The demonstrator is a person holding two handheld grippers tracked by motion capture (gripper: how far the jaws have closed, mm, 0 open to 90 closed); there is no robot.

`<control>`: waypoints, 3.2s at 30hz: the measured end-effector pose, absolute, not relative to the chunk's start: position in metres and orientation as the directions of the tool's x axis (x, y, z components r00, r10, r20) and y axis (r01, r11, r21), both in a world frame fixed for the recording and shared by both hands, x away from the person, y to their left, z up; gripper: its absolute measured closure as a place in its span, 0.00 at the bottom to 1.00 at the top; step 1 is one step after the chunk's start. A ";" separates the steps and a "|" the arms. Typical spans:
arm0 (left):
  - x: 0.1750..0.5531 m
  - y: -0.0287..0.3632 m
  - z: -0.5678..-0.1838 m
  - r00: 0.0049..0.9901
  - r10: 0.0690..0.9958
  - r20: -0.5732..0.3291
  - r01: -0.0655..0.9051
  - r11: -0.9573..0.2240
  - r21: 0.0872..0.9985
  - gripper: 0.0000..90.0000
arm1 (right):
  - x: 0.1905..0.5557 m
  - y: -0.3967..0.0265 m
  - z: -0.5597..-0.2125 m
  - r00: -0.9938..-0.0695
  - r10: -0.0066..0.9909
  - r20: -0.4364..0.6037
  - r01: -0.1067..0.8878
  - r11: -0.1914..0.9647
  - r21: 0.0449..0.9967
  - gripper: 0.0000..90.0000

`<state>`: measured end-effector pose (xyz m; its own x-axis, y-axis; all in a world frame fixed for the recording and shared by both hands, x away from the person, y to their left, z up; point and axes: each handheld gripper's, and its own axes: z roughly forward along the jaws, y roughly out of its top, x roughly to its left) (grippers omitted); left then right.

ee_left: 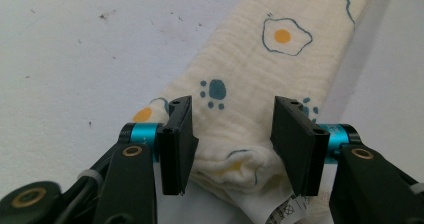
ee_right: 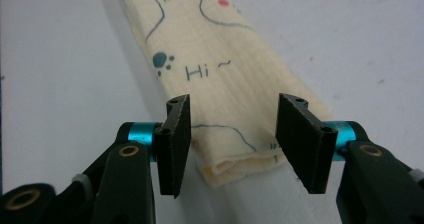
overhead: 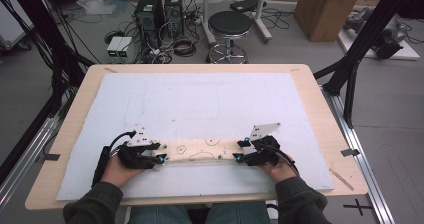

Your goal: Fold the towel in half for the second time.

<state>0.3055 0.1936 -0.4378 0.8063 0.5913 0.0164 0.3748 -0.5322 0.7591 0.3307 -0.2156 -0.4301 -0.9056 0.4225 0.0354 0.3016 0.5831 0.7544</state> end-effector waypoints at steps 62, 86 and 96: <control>0.334 0.209 -0.437 0.727 0.680 -0.098 0.509 -0.437 0.742 0.60 | 0.368 -0.227 -0.436 -0.786 0.578 0.220 0.533 0.452 0.715 0.62; 0.328 0.206 -0.434 0.743 0.665 -0.082 0.478 -0.440 0.760 0.89 | 0.364 -0.222 -0.435 -0.817 0.533 0.220 0.513 0.496 0.701 0.89; 0.334 0.209 -0.426 0.711 0.699 -0.078 0.468 -0.388 0.794 0.89 | 0.372 -0.219 -0.423 -0.819 0.541 0.191 0.495 0.496 0.713 0.89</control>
